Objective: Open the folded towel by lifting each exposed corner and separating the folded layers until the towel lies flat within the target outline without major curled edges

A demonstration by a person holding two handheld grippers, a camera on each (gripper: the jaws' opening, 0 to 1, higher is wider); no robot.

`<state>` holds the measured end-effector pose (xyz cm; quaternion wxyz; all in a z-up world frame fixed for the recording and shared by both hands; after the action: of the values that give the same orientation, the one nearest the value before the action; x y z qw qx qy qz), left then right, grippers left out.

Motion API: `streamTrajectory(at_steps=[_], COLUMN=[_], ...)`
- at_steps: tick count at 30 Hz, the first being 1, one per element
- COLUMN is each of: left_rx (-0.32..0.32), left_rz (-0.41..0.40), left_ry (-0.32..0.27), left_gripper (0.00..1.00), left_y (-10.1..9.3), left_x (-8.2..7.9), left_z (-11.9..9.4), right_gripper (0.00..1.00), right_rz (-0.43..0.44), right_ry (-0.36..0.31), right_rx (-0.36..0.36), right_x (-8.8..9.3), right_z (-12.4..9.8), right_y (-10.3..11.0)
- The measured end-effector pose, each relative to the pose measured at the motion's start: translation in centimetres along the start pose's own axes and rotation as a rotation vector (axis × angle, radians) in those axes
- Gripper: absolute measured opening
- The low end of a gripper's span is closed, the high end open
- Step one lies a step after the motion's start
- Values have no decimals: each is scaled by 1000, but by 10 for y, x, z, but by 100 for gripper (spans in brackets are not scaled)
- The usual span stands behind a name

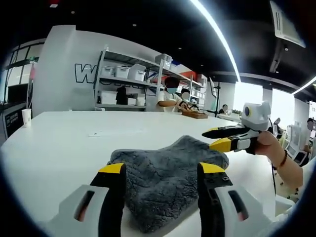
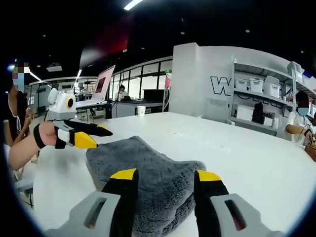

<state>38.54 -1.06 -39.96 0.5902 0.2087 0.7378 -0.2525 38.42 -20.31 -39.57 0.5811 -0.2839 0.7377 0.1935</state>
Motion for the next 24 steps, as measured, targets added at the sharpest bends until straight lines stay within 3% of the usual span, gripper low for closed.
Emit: streamTrajectory(at_steps=[24], left_rx=[-30], left_rz=[18], left_ry=[0], left_gripper=[56], left_y=[9], left_x=[1], left_z=[13], right_gripper=[41], right_rz=[7], right_ry=[19], right_rx=[41], right_x=[7], right_z=[7], right_y=[-10])
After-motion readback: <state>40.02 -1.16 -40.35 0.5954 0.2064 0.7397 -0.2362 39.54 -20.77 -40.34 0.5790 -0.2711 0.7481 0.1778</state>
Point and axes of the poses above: the point that each gripper's makers call its tool centre point, and the gripper's own axes: z roughly forward along the fingers, y roughly to its left, x roughly out of its underside, the point moved 3 cm from there along -z, roughly backward along the fingers, and after that the axes turned 6 degrees about -x, right-handed, at the moved point
